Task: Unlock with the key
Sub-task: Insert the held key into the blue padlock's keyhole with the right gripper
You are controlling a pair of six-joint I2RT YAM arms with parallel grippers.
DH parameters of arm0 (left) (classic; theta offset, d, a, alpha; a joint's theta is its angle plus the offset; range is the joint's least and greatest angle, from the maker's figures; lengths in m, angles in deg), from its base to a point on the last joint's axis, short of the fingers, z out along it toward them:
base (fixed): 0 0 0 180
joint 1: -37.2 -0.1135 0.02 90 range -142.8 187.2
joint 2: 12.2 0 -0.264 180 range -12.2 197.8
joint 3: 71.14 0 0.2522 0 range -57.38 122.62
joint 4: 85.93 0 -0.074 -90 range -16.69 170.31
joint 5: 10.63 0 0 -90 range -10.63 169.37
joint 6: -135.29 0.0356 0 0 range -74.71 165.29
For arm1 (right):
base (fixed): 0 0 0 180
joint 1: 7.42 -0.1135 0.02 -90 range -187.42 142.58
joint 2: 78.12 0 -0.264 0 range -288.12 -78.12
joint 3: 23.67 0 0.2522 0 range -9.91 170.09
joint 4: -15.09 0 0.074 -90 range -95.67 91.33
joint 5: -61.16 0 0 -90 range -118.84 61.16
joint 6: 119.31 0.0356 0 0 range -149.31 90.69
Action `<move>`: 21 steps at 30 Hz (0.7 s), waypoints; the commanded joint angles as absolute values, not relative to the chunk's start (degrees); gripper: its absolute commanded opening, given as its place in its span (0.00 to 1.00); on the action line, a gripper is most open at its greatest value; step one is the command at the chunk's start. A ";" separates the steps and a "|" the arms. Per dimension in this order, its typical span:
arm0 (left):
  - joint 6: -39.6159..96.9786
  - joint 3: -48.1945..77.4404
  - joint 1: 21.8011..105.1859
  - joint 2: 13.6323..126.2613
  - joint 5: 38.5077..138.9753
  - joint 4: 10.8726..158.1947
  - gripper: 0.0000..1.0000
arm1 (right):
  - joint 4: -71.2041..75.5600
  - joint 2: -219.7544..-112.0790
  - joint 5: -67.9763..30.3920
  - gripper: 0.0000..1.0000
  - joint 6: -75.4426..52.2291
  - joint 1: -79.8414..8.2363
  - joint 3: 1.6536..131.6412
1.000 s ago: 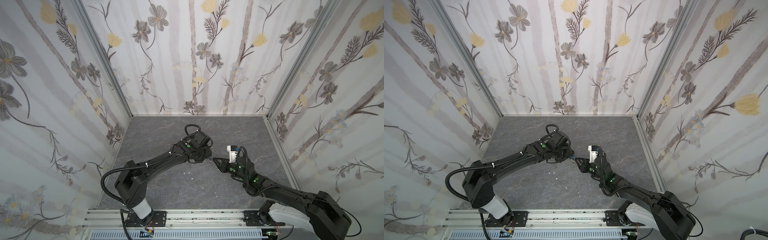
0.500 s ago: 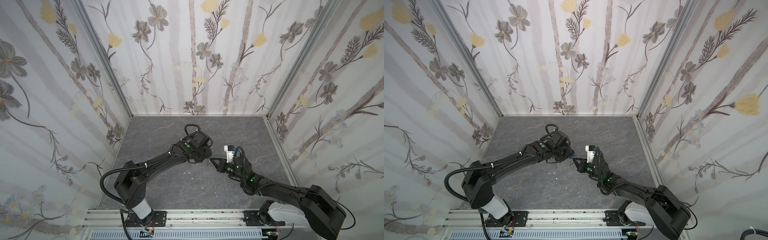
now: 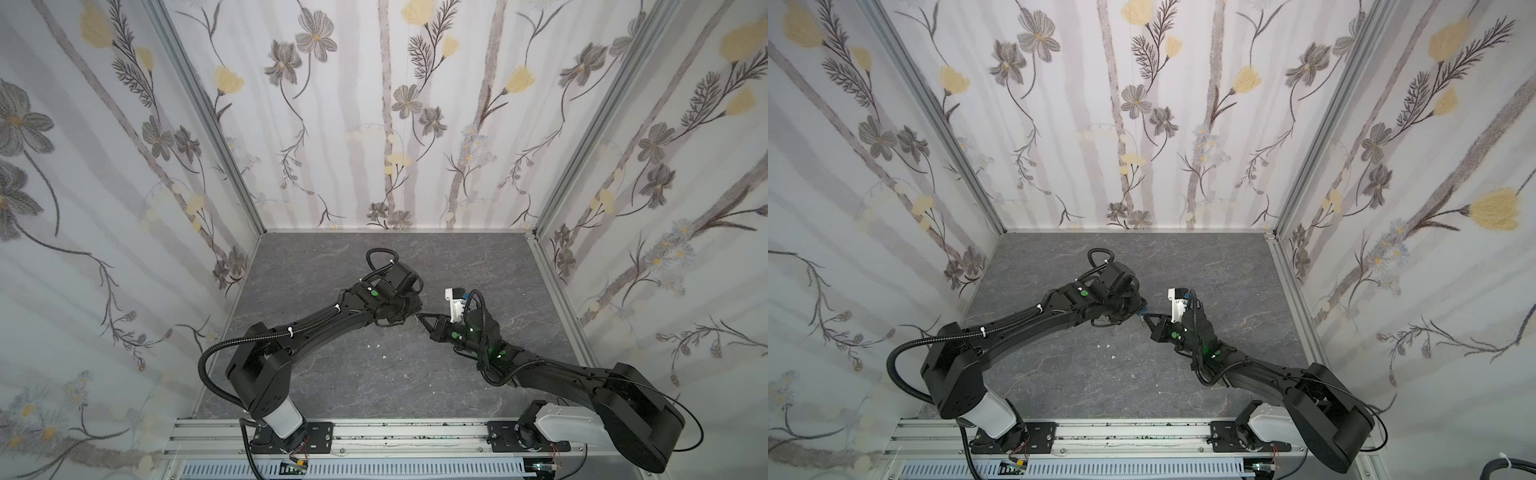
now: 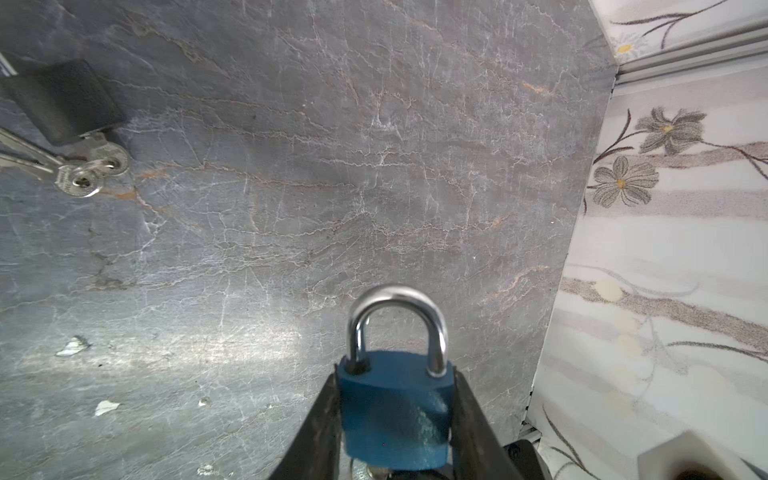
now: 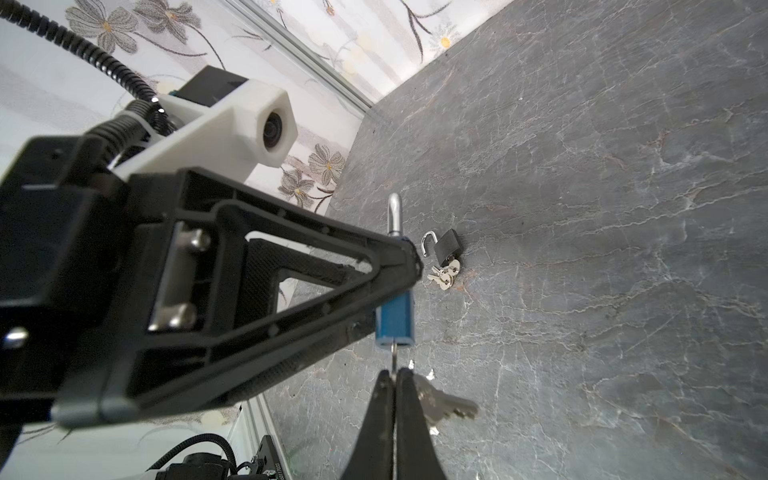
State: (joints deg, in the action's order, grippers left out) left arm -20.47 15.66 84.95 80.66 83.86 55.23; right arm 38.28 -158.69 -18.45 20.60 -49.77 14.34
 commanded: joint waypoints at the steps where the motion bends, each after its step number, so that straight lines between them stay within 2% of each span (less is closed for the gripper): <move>1: -20.04 15.18 85.13 79.65 87.21 58.69 0.08 | 42.21 -159.40 -17.95 0.00 21.10 -49.72 15.14; 4: -19.66 14.79 84.88 79.52 86.85 58.39 0.08 | 41.88 -159.00 -18.15 0.00 21.17 -49.81 14.45; 15: -19.58 13.29 84.44 78.86 86.40 58.60 0.09 | 40.61 -155.78 -19.18 0.21 21.52 -49.96 11.96; 21: -19.49 13.14 84.22 78.65 86.40 58.77 0.09 | 41.31 -154.89 -19.18 0.26 22.19 -50.00 11.15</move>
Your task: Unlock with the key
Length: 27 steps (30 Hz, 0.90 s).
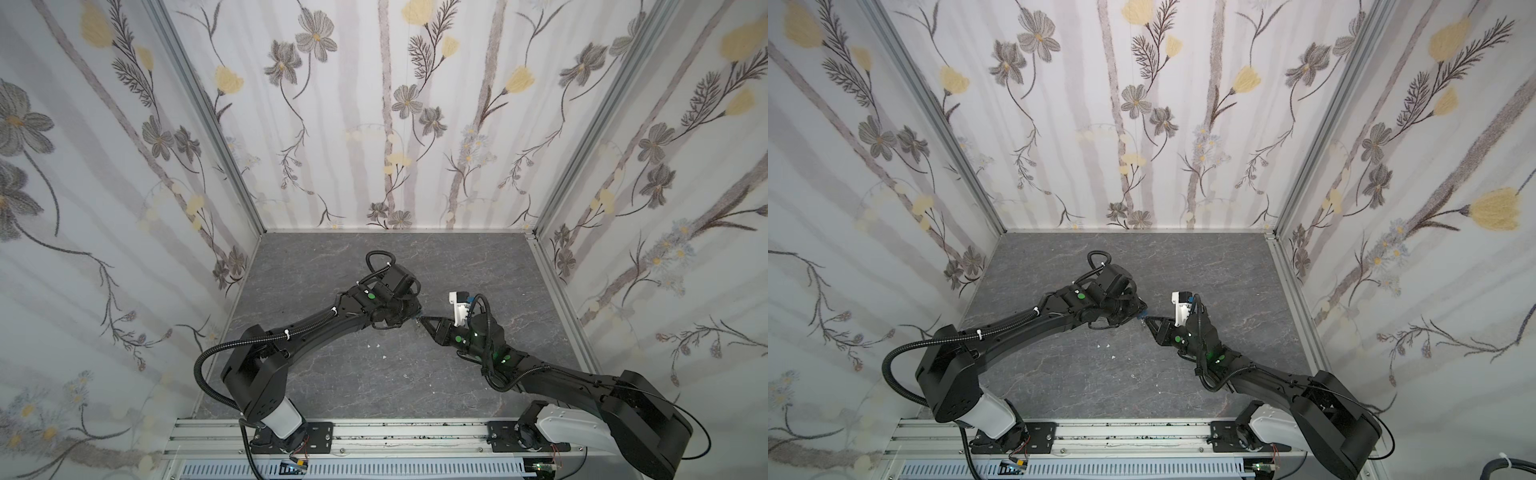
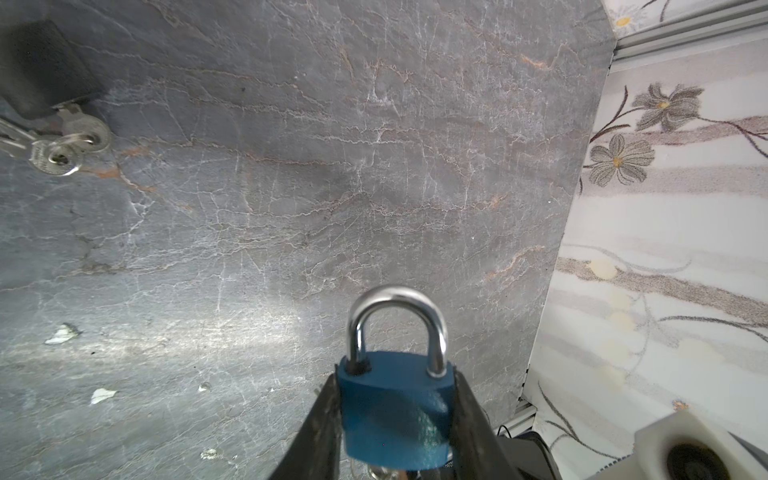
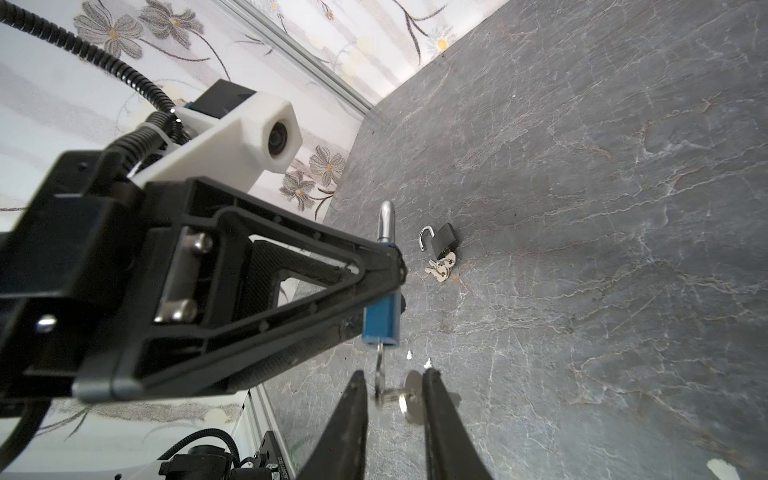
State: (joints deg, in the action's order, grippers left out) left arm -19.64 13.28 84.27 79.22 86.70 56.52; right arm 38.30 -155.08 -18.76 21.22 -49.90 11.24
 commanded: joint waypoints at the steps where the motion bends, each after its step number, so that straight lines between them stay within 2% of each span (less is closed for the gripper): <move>1: -19.49 13.11 84.19 78.62 86.49 58.83 0.09 | 41.51 -155.01 -19.08 0.26 22.28 -50.04 11.13; 9: -19.66 12.76 84.25 78.07 86.35 59.63 0.09 | 44.69 -157.76 -16.18 0.26 23.24 -50.01 12.24; 16: -19.84 12.19 84.22 77.51 86.84 61.32 0.09 | 48.40 -160.59 -14.10 0.15 24.66 -49.98 12.87; 19: -19.72 11.69 84.20 77.00 86.92 62.34 0.08 | 49.62 -161.00 -13.81 0.04 25.05 -49.96 12.79; 21: -19.75 10.93 84.17 76.62 87.19 63.82 0.08 | 50.05 -161.00 -13.52 0.00 25.29 -49.95 12.73; 27: -19.40 8.49 84.14 75.43 89.95 68.92 0.03 | 53.65 -161.76 -11.65 0.00 27.02 -49.15 11.79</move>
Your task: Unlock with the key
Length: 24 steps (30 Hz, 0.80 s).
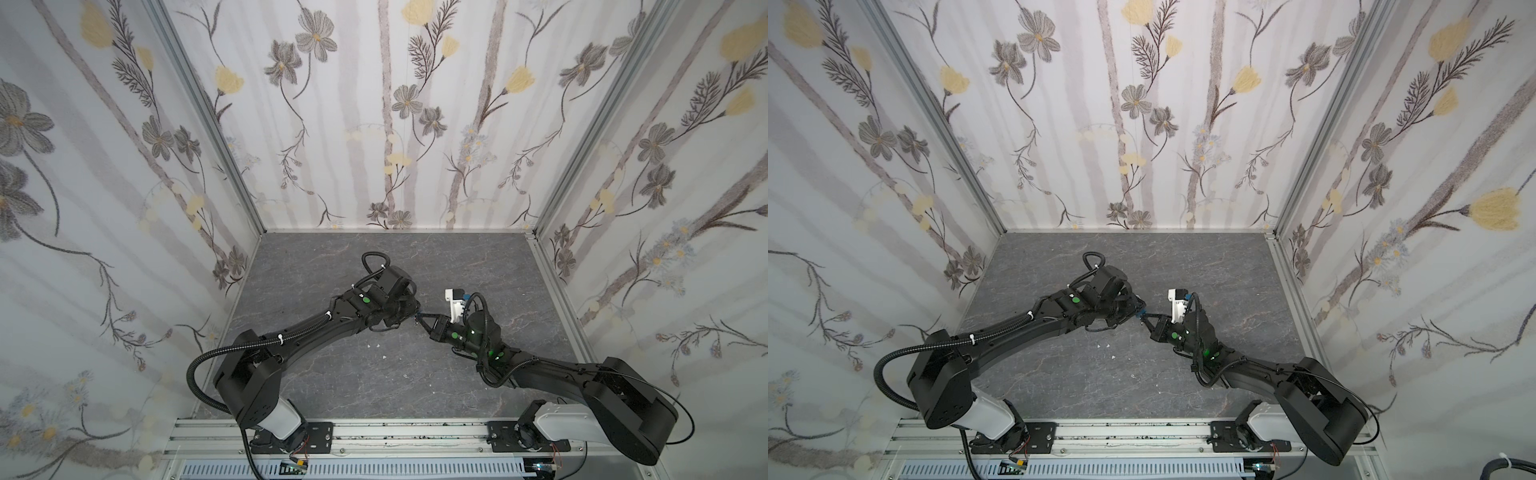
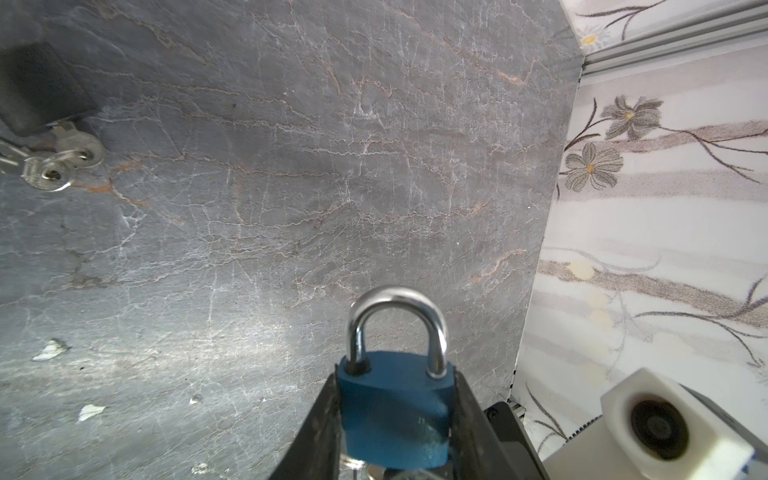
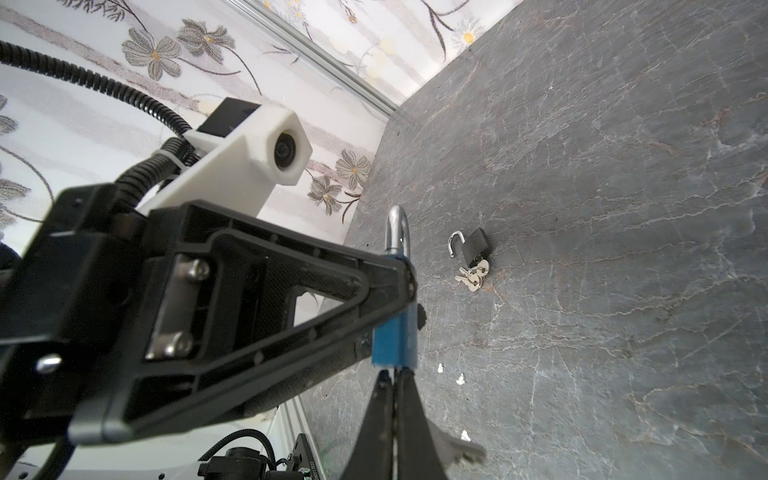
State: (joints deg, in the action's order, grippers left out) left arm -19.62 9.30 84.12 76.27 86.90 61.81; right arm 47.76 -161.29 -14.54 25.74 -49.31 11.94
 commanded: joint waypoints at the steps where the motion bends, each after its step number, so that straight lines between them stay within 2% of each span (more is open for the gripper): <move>1: -19.40 7.64 84.03 75.10 90.70 70.43 0.02 | 54.39 -161.94 -11.20 0.00 27.43 -48.93 11.59; 10: -17.43 2.54 83.48 70.21 93.50 80.18 0.00 | 61.85 -164.02 -6.26 0.00 31.64 -46.82 10.79; 24: -16.15 -2.72 82.27 64.07 95.84 88.02 0.00 | 86.15 -173.81 0.98 0.00 44.02 -44.29 7.86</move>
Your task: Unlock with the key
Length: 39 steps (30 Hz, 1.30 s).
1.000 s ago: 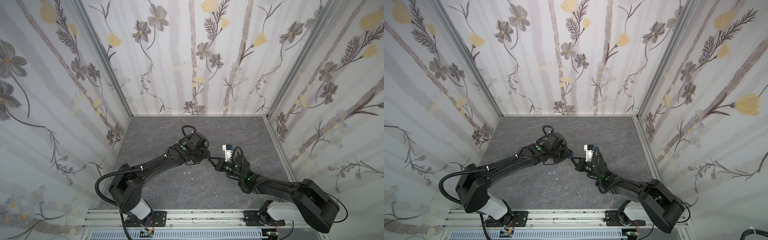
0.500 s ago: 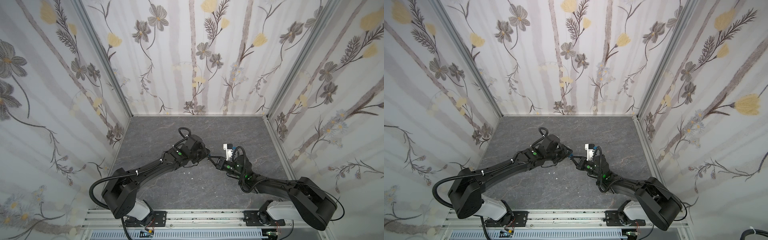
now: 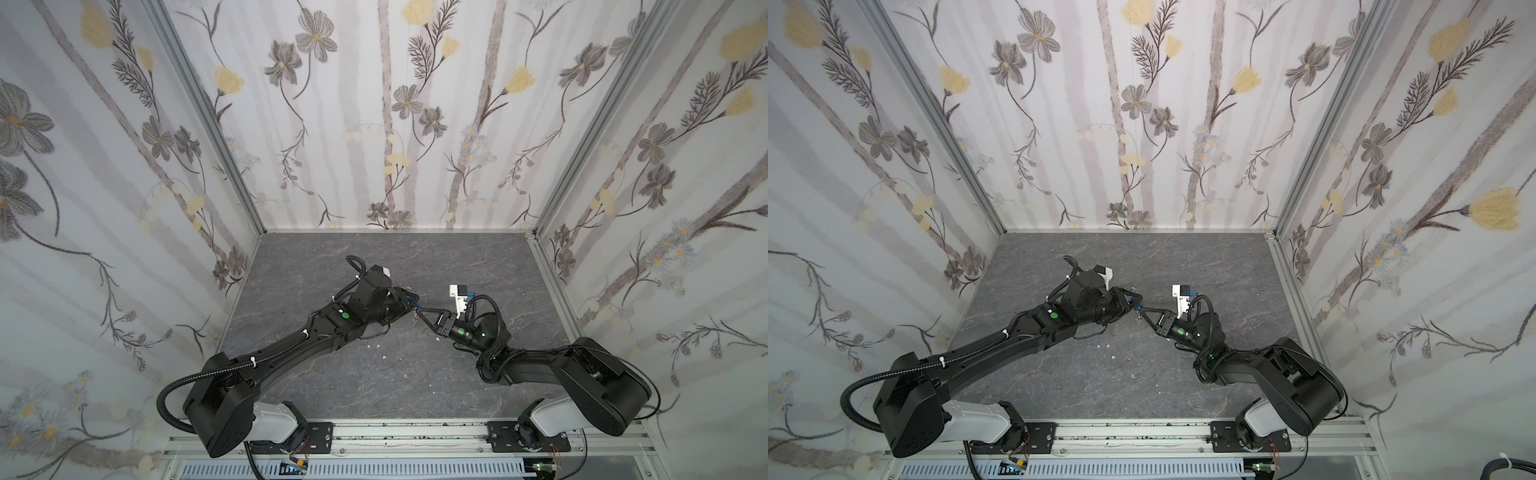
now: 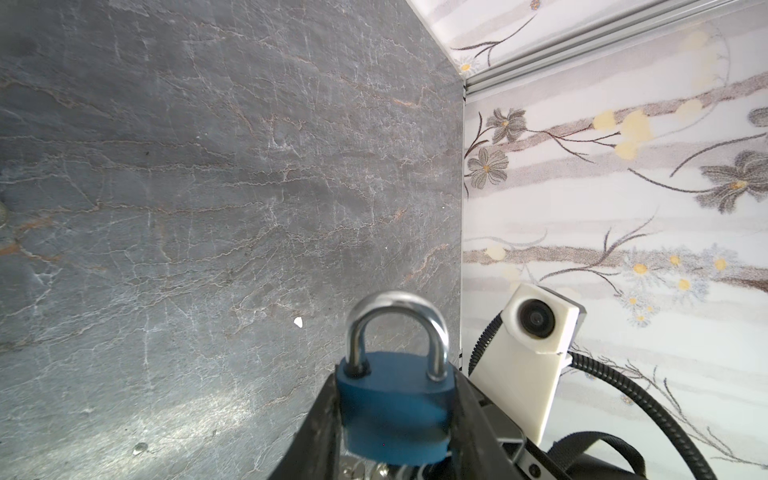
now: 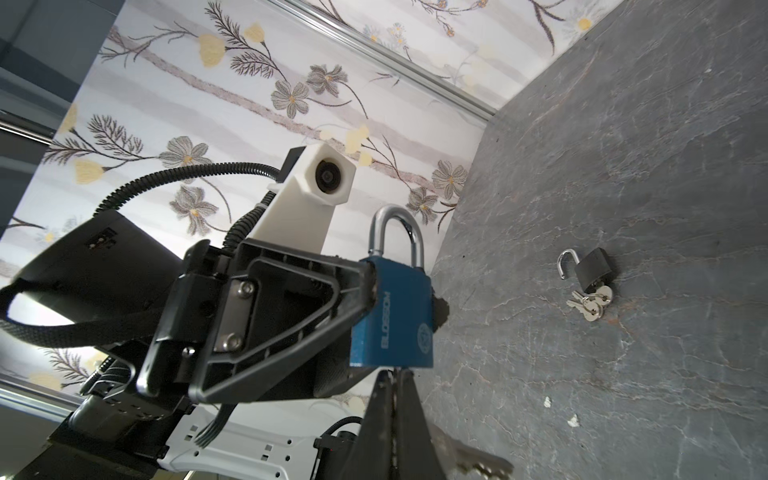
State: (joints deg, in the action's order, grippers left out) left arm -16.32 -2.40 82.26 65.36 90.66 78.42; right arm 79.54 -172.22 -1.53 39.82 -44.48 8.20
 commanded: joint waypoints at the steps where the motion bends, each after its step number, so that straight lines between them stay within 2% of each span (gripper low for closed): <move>1: -16.06 -2.95 82.24 63.79 95.87 87.99 0.00 | 86.92 -174.18 1.08 0.00 44.45 -44.19 7.77; 12: -15.31 -4.87 82.03 62.02 97.05 91.81 0.00 | 95.64 -178.58 2.71 0.00 48.63 -44.23 7.76; 17: -14.80 -2.84 82.03 62.55 94.81 84.75 0.00 | 91.03 -177.28 1.80 0.00 46.45 -43.86 7.27; 20: -14.65 -1.28 81.90 63.03 92.89 79.57 0.03 | 82.57 -174.08 0.47 0.06 42.04 -43.66 7.13; 24: -16.18 1.00 81.52 64.46 90.78 72.24 0.04 | 67.40 -167.32 -2.68 0.18 34.28 -43.94 7.37; 31: -19.46 2.28 80.53 67.97 91.63 67.06 0.04 | 40.31 -155.38 -14.30 0.30 19.13 -46.86 10.21; 34: -19.99 2.67 80.53 69.07 92.21 66.18 0.04 | 34.71 -151.91 -18.87 0.34 14.93 -48.49 11.18; 39: -21.02 3.27 80.56 70.48 93.68 66.67 0.05 | 35.79 -151.04 -20.62 0.42 12.93 -50.14 11.19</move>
State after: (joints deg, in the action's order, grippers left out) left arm -19.81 2.46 80.58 70.11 92.80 65.57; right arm 37.73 -151.17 -17.38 16.47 -49.48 10.69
